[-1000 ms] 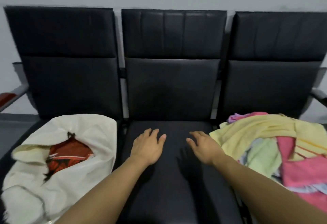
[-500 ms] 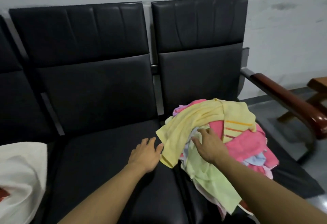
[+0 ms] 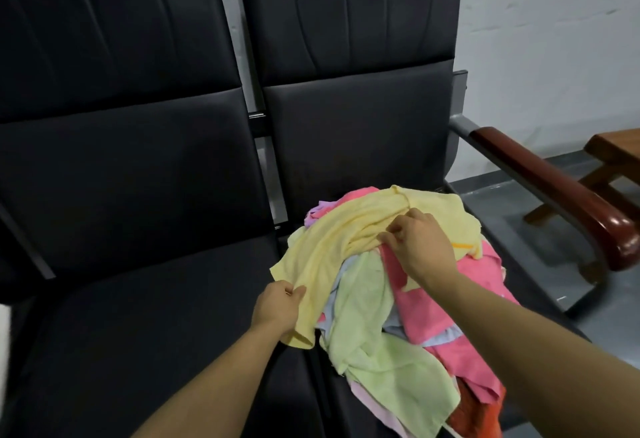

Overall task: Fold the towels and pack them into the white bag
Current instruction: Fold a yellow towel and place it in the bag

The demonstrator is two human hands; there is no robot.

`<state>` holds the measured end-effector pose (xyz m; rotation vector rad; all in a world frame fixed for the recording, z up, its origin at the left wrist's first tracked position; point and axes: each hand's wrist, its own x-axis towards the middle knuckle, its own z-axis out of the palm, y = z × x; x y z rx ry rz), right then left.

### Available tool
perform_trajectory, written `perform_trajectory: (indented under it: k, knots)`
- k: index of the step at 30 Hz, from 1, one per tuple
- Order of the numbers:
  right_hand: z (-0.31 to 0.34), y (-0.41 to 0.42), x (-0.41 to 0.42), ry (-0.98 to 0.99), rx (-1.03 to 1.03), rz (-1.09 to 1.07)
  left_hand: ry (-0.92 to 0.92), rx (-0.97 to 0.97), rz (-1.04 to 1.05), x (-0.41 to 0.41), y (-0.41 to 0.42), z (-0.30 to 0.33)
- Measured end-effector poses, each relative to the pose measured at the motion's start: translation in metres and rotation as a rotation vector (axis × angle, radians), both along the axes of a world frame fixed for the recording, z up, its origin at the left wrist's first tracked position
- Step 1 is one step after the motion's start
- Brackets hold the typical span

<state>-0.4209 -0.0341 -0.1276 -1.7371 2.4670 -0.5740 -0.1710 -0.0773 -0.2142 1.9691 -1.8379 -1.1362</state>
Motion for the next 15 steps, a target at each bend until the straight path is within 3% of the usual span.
perform_trajectory:
  k: [6,15]
  knots:
    - [0.024,-0.002,0.008,-0.234,-0.177,0.042,0.056,-0.161,0.13,0.036,-0.016,0.041]
    - [0.089,-0.011,0.086,-0.482,-0.514,-0.007,0.09,-0.374,0.36,0.139,-0.018,0.131]
